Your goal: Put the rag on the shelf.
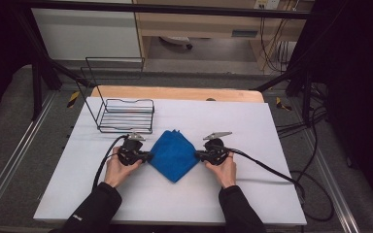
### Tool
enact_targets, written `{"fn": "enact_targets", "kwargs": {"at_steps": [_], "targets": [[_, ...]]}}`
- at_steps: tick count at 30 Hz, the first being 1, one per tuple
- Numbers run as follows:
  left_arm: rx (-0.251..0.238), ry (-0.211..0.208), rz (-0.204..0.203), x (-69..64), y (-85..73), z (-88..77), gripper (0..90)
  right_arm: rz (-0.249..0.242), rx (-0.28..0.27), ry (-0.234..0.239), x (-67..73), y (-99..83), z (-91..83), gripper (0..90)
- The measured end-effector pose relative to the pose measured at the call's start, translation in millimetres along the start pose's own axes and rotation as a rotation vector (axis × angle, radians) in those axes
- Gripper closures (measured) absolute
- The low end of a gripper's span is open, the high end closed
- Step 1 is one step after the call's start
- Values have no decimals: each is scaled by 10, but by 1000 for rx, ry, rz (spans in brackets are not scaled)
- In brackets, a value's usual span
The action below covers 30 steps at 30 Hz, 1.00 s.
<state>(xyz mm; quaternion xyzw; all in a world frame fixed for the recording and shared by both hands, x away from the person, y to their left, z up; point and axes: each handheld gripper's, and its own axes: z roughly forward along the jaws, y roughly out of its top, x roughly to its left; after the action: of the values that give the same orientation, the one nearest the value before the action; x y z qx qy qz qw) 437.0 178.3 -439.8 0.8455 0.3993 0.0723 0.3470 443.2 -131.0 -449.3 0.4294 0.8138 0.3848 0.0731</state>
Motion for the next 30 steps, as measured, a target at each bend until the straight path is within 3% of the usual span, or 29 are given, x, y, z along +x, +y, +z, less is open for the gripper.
{"fn": "enact_targets", "kwargs": {"at_steps": [2, 5, 8, 11, 17, 19, 21, 22, 23, 26, 27, 30], "targets": [[-7, -12, -24, -21, -37, -60, 837, -5, -2, -2, 2, 11, -2, 853], [-12, -15, -28, -83, -112, -180, 841, -57, -9, 2, 46, 100, -8, 854], [-23, -13, -45, -163, -220, -299, 841, -74, -13, 15, 76, 156, 3, 855], [-31, 5, -60, -278, -370, -429, 838, -128, -3, 48, 173, 270, 75, 855], [-44, 47, -76, -499, -580, -529, 828, -178, 8, 75, 298, 354, 219, 847], [-52, 56, -77, -491, -602, -511, 809, -189, -21, 46, 333, 324, 267, 740], [-61, 52, -73, -455, -618, -496, 778, -183, -67, 44, 373, 291, 206, 627], [-61, 55, -68, -439, -625, -494, 778, -183, -67, 44, 373, 291, 206, 627], [-62, 59, -55, -421, -631, -497, 715, -181, -117, 29, 438, 240, 88, 487], [-76, 61, -30, -382, -636, -537, 668, -167, -128, 37, 504, 179, -14, 471], [-77, 60, -17, -372, -634, -550, 594, -150, -121, 34, 599, 94, -123, 442], [-80, 73, 9, -346, -633, -594, 507, -134, -99, 40, 716, -42, -205, 434]]}}
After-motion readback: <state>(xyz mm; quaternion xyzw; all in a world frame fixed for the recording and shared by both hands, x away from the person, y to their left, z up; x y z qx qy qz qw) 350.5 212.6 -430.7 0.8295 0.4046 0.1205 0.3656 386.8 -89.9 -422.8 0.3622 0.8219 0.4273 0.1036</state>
